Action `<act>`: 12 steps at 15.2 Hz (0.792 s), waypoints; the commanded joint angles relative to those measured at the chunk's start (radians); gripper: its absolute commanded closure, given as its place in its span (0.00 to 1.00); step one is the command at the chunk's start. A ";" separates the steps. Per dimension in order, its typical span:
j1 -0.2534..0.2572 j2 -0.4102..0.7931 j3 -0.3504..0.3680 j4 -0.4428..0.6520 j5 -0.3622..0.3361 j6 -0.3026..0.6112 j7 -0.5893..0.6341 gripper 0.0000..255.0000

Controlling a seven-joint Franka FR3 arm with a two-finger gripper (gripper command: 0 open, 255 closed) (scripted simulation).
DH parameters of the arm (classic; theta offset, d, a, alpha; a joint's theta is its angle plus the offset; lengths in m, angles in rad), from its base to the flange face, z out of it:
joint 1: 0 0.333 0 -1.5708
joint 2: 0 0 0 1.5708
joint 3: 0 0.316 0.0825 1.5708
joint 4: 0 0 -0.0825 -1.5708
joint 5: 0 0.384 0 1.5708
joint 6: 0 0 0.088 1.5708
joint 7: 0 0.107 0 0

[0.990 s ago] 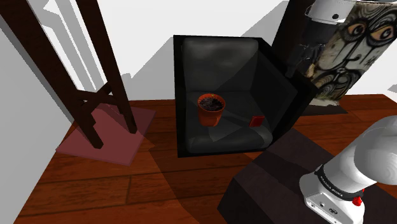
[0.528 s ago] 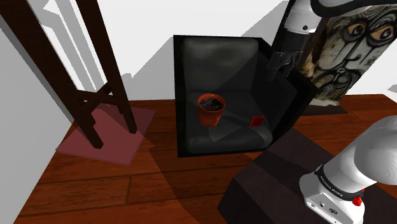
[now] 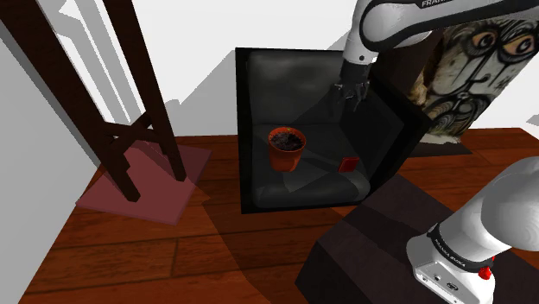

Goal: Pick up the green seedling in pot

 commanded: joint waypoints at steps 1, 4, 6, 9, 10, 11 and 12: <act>0.002 0.067 0.007 0.026 -0.004 0.038 0.013 0.00; 0.004 0.188 0.015 0.090 -0.013 0.087 0.031 0.00; 0.006 0.269 0.018 0.140 -0.022 0.113 0.043 0.00; 0.010 0.390 0.021 0.223 -0.035 0.144 0.061 0.00; 0.012 0.430 0.021 0.253 -0.040 0.151 0.067 0.00; 0.014 0.471 0.021 0.285 -0.045 0.157 0.073 0.00; 0.017 0.512 0.021 0.318 -0.050 0.162 0.079 0.00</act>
